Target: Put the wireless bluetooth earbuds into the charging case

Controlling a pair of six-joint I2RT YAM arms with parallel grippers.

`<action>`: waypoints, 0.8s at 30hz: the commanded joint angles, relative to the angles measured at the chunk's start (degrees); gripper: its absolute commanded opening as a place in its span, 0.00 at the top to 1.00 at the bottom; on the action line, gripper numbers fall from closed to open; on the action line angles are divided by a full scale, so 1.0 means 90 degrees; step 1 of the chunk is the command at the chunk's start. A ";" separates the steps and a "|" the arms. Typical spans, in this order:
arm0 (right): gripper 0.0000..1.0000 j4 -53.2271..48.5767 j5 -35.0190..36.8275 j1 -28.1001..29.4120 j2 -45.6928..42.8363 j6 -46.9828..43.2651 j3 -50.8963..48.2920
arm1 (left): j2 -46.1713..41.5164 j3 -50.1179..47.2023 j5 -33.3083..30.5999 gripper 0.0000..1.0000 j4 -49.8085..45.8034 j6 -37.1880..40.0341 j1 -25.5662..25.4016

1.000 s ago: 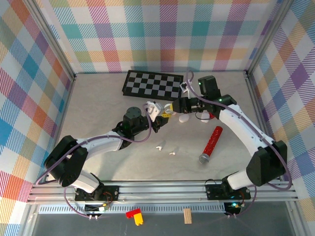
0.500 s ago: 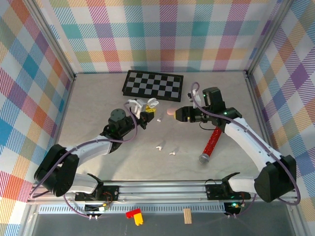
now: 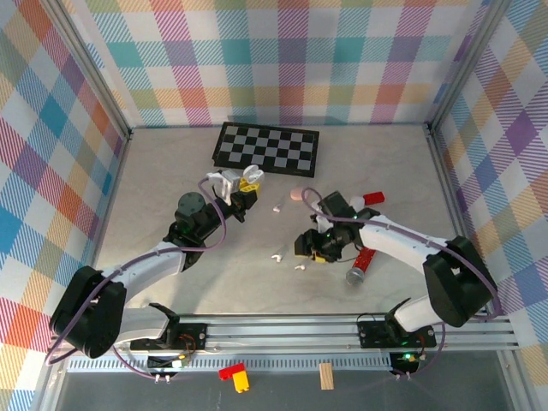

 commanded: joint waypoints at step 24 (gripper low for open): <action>0.42 0.0966 0.0158 0.0340 0.1064 0.0912 0.0193 | -0.0610 -0.0337 -0.0550 1.00 -0.0152 -0.0049 0.0057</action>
